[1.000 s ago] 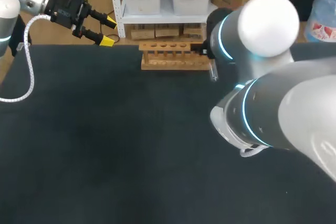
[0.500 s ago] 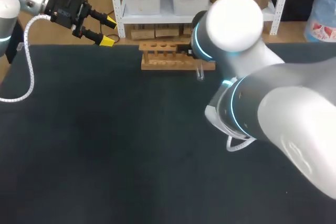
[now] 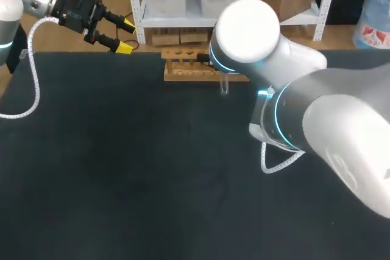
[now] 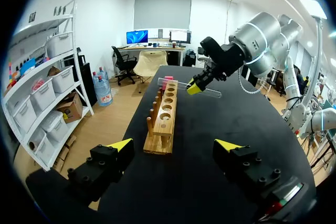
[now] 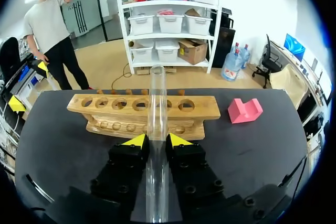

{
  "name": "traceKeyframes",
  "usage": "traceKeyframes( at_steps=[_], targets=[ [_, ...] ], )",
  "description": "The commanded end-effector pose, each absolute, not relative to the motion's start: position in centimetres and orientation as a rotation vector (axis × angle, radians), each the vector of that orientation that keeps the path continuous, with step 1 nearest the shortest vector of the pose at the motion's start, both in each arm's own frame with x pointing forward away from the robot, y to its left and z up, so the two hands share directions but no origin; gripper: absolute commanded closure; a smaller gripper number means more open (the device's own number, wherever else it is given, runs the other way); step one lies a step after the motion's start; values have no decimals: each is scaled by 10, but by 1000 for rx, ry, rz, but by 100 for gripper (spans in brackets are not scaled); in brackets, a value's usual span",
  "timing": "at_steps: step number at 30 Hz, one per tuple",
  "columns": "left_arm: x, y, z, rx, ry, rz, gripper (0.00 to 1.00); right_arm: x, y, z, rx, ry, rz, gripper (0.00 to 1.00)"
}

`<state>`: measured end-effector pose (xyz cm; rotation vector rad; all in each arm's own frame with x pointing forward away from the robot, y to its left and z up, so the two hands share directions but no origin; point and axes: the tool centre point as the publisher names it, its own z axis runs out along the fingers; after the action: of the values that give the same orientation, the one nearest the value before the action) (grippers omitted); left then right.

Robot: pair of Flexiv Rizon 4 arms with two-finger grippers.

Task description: Grasp the test tube, adjust it, and insert it.

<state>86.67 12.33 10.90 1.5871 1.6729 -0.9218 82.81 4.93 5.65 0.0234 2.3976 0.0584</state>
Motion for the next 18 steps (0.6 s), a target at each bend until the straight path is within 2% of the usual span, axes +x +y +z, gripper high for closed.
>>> traceKeyframes(
  at_steps=[1,18],
  targets=[
    [876,124,108,1668,1645,-1039,0,830,51,54,25,2410,54,100],
    [876,124,108,1668,1645,-1039,0,839,51,40,38,2502,104,100]
  ],
)
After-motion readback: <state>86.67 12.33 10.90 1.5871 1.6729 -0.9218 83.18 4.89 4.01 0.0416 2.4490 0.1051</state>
